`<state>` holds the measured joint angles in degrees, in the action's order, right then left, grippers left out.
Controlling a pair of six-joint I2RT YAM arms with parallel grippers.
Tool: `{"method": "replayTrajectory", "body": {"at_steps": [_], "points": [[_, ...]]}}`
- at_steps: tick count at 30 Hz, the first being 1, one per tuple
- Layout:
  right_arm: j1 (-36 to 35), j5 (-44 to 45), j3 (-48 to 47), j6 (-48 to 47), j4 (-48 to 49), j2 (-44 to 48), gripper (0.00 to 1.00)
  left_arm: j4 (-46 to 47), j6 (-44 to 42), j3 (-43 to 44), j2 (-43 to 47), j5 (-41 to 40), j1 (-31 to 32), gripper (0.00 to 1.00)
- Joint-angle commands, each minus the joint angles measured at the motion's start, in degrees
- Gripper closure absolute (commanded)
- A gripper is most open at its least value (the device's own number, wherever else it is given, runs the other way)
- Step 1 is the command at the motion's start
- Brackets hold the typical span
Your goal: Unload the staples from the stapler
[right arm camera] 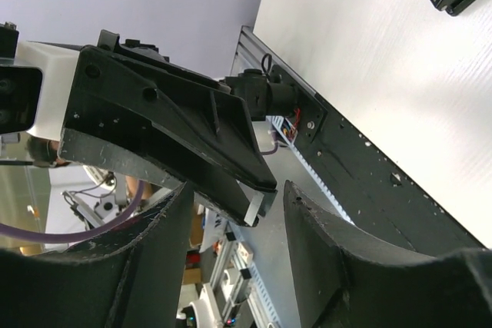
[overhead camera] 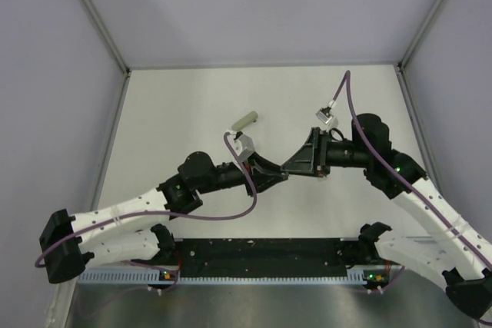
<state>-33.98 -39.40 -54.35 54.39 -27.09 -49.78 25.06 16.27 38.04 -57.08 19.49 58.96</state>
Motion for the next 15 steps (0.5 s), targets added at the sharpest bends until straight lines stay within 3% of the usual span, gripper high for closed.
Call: {"method": "replayTrajectory", "body": {"at_steps": [1,15], "points": [[-0.56,-0.94,0.64,1.16,2.83,0.12,0.50,5.35,-1.42,-0.42,1.97,0.91,0.19,1.00],[-0.57,-3.76,2.32,4.14,6.17,-0.23,0.56,7.90,-2.47,-0.16,0.48,1.26,0.19,1.00]]}}
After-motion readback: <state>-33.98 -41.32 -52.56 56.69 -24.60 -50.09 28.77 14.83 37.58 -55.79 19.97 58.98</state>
